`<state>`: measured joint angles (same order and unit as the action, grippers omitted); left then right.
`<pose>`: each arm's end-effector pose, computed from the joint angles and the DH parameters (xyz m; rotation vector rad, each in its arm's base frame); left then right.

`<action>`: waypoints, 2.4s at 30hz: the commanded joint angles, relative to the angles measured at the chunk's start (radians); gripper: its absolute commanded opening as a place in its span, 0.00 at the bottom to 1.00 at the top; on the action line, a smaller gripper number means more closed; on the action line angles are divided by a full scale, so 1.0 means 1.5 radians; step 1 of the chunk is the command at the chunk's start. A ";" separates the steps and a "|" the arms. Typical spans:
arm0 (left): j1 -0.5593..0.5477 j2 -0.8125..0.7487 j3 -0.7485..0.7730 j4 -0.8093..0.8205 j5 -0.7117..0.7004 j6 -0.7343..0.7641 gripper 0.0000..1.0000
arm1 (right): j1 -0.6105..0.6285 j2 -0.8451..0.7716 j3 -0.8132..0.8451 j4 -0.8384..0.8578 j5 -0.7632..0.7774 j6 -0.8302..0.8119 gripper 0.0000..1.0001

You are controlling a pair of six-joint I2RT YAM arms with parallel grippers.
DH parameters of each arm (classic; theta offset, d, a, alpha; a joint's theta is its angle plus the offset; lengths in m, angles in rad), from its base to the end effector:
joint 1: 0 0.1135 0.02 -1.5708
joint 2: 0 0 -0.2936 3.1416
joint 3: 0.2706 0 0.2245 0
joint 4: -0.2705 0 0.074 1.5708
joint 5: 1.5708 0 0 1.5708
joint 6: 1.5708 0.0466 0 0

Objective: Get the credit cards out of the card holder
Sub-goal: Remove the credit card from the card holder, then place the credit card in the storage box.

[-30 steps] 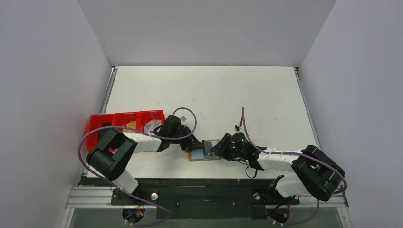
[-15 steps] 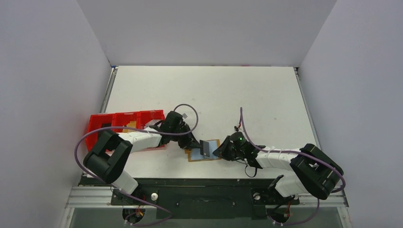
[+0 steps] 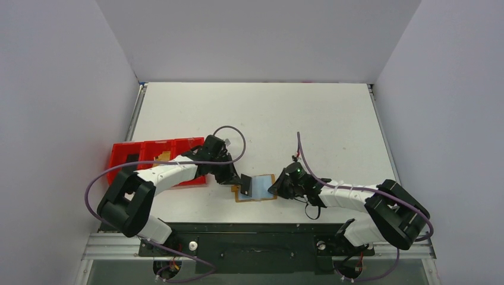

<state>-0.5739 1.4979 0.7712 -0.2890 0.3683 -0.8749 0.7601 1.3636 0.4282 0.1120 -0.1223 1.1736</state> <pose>0.2110 -0.1564 0.2076 -0.2748 2.8100 -0.9257 0.1541 0.1543 0.1741 0.4826 2.6112 0.9492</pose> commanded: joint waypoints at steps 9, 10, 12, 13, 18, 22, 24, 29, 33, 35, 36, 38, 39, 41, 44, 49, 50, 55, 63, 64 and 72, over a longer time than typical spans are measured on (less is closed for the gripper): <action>0.016 -0.072 0.065 -0.095 -0.058 0.086 0.00 | 0.001 -0.021 0.042 -0.111 0.061 -0.051 0.07; 0.017 -0.076 0.068 -0.104 -0.060 0.092 0.00 | 0.001 -0.026 0.044 -0.114 0.063 -0.054 0.07; 0.017 -0.090 0.075 -0.118 -0.070 0.100 0.00 | 0.001 -0.033 0.051 -0.125 0.067 -0.059 0.07; 0.018 -0.100 0.081 -0.123 -0.077 0.103 0.00 | 0.001 -0.035 0.057 -0.133 0.070 -0.061 0.07; 0.027 -0.138 0.108 -0.179 -0.108 0.129 0.00 | 0.004 -0.054 0.082 -0.161 0.079 -0.074 0.08; 0.040 -0.161 0.120 -0.212 -0.122 0.141 0.00 | 0.004 -0.067 0.102 -0.179 0.079 -0.085 0.12; 0.046 -0.173 0.124 -0.222 -0.127 0.146 0.00 | 0.004 -0.075 0.113 -0.189 0.080 -0.092 0.16; 0.060 -0.198 0.140 -0.253 -0.135 0.157 0.00 | 0.005 -0.100 0.138 -0.218 0.102 -0.106 0.28; 0.071 -0.214 0.158 -0.276 -0.146 0.169 0.00 | 0.005 -0.114 0.154 -0.233 0.110 -0.114 0.43; 0.078 -0.223 0.171 -0.294 -0.158 0.178 0.00 | 0.005 -0.119 0.156 -0.235 0.112 -0.117 0.50; 0.084 -0.229 0.180 -0.300 -0.166 0.180 0.00 | 0.005 -0.120 0.158 -0.236 0.113 -0.118 0.51; 0.096 -0.240 0.191 -0.325 -0.179 0.188 0.00 | 0.005 -0.122 0.160 -0.239 0.114 -0.120 0.52; 0.100 -0.243 0.199 -0.331 -0.184 0.192 0.00 | 0.005 -0.124 0.160 -0.240 0.114 -0.121 0.52; 0.111 -0.250 0.213 -0.354 -0.208 0.199 0.00 | 0.005 -0.126 0.161 -0.242 0.115 -0.125 0.53; 0.124 -0.259 0.235 -0.397 -0.288 0.204 0.00 | 0.005 -0.127 0.165 -0.246 0.114 -0.133 0.53; 0.180 -0.245 0.271 -0.445 -0.414 0.201 0.00 | 0.004 -0.125 0.182 -0.259 0.108 -0.150 0.53; 0.189 -0.242 0.275 -0.449 -0.422 0.198 0.00 | 0.003 -0.124 0.184 -0.259 0.105 -0.154 0.53; 0.269 -0.196 0.302 -0.442 -0.493 0.207 0.00 | 0.003 -0.109 0.197 -0.262 0.076 -0.174 0.53; 0.329 -0.096 0.366 -0.466 -0.705 0.246 0.00 | 0.003 -0.106 0.201 -0.291 0.029 -0.220 0.52; 0.331 -0.087 0.375 -0.470 -0.726 0.249 0.00 | 0.003 -0.110 0.200 -0.300 0.026 -0.223 0.52; 0.374 0.012 0.387 -0.476 -0.855 0.279 0.00 | 0.003 -0.146 0.192 -0.350 0.026 -0.253 0.52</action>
<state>-0.0360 1.4704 1.3144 -0.9859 -0.7727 -0.4915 0.7609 1.1992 0.6903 -0.3733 -0.0807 0.8349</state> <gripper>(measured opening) 0.004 0.523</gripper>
